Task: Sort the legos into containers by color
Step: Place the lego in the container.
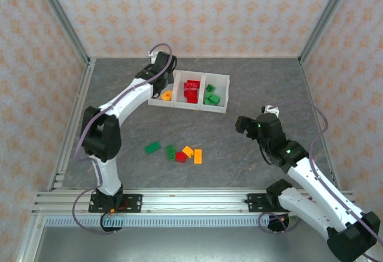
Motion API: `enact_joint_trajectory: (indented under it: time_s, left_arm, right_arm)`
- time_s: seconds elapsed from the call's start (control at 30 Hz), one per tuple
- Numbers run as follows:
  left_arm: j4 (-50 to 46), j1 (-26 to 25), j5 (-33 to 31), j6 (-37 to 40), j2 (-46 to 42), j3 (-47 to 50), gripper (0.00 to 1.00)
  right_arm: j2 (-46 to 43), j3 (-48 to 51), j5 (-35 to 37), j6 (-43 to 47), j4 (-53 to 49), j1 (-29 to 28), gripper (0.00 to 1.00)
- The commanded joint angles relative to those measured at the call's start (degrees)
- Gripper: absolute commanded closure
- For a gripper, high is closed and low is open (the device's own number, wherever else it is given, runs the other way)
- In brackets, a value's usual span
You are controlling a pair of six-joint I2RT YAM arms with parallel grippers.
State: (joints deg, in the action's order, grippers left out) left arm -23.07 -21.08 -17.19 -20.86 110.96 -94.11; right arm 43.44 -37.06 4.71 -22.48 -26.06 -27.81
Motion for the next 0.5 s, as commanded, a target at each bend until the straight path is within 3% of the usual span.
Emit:
enact_joint_trajectory:
  time_s: [0.0, 0.3, 0.37, 0.47]
  left_arm:
    - [1.67, 0.95, -3.28, 2.96, 4.54, -4.4, 0.73]
    - [7.54, 3.7, -2.84, 2.24, 8.66, -4.66, 0.7]
    - [7.94, 4.1, -2.2, 2.14, 8.52, -4.03, 0.61]
    - [9.18, 4.47, -1.54, 2.14, 6.92, -1.74, 0.36]
  right_arm:
    - [-0.82, 0.47, 1.18, 0.12, 0.78, -0.05, 0.0]
    - [-0.68, 0.35, 1.18, 0.2, 0.75, -0.05, 0.0]
    - [-0.55, 0.32, 1.18, 0.18, 0.75, -0.03, 0.0]
    - [-0.35, 0.4, 1.18, 0.23, 0.75, -0.05, 0.0]
